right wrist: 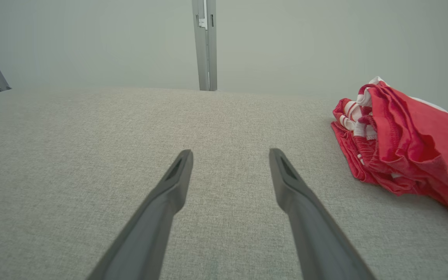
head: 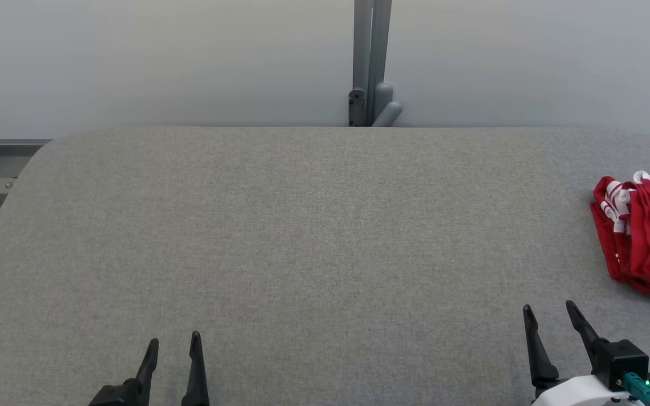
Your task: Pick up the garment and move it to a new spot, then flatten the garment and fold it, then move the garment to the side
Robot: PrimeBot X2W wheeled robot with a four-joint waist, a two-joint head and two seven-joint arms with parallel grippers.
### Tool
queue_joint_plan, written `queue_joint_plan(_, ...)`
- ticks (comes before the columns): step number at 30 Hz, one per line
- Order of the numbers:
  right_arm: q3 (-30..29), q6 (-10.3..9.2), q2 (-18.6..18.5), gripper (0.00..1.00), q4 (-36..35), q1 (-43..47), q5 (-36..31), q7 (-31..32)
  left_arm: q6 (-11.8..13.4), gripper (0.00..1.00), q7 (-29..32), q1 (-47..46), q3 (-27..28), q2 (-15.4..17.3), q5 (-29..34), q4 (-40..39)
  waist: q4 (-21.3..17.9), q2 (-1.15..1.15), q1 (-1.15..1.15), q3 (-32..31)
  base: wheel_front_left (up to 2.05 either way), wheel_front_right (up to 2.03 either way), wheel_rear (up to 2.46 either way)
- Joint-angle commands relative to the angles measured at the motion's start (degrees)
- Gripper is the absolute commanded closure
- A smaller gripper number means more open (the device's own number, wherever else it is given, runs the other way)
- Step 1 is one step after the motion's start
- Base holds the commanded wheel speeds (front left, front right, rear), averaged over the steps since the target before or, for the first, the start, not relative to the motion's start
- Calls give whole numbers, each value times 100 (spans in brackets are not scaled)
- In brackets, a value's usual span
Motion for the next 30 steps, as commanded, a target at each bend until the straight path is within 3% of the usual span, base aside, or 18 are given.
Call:
queue_joint_plan(1, -20, -7, -14, 0, 6, -35, 14, -14, -27, 0, 3, -6, 30, 17, 21, -2, -6, 0, 0, -1, 0, 0, 0)
queue_joint_plan(24, -37, -1, -4, 0, 24, -66, -16, -2, -45, 0, 0, -62, 25, 2, 14, 9, -68, 0, 0, -2, 0, 0, 0)
queue_joint_plan(25, -34, 0, 29, 100, 124, 19, 4, 7, -33, 100, 0, 51, -9, -4, 13, 83, -69, 0, 0, -1, 0, 0, 0)
queue_joint_plan(30, -36, 0, 58, 100, 365, 28, 14, 36, -38, 100, 3, 131, -39, -11, 6, 296, -73, 0, 0, 0, 0, 0, 0)
